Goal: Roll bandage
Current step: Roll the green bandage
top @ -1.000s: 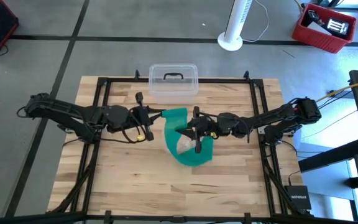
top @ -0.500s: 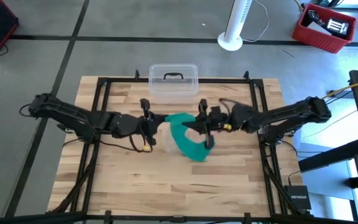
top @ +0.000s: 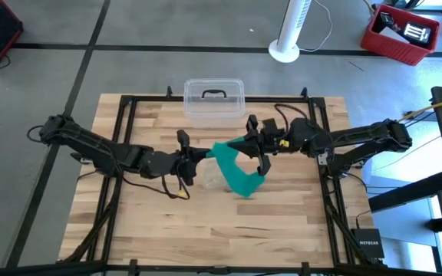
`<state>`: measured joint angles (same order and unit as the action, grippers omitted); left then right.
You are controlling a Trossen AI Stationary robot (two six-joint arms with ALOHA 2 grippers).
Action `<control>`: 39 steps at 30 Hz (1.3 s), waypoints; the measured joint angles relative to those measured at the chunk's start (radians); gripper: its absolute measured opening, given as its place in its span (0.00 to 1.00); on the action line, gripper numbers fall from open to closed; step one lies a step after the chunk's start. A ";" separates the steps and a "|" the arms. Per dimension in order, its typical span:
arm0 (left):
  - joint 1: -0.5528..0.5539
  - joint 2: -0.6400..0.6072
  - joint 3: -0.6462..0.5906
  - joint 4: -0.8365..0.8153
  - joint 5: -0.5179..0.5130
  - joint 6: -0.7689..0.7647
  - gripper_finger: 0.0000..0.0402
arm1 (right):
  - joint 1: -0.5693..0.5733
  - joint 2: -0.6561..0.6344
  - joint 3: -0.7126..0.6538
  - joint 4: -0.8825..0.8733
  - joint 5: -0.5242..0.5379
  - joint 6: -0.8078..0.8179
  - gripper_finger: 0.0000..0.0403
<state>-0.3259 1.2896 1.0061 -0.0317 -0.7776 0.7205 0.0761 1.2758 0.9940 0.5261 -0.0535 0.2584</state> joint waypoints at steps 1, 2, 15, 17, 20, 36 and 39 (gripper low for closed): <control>-0.008 0.000 0.000 0.012 0.000 0.006 0.00 | -0.007 0.000 0.006 -0.002 0.011 0.004 0.01; -0.015 0.000 0.000 0.025 0.000 0.017 0.00 | -0.016 0.000 0.011 -0.008 0.009 0.018 0.01; 0.062 -0.027 0.000 0.166 -0.222 -0.001 0.00 | 0.127 0.031 0.018 -0.098 0.088 0.022 0.01; 0.070 -0.027 -0.001 0.259 -0.233 0.039 0.00 | 0.139 0.031 0.006 -0.109 0.108 0.023 0.01; 0.072 -0.027 -0.002 0.400 -0.235 0.112 0.00 | 0.147 0.041 -0.006 -0.109 0.136 0.024 0.01; -0.018 -0.026 -0.002 0.488 -0.107 0.047 0.00 | 0.103 0.121 -0.010 -0.270 0.254 -0.060 0.03; -0.030 -0.026 -0.002 0.466 -0.104 0.026 0.00 | 0.086 0.120 -0.011 -0.271 0.250 -0.063 0.14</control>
<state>-0.3556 1.2633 1.0042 0.4345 -0.8814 0.7469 0.1617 1.3963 0.9833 0.2546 0.1963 0.1955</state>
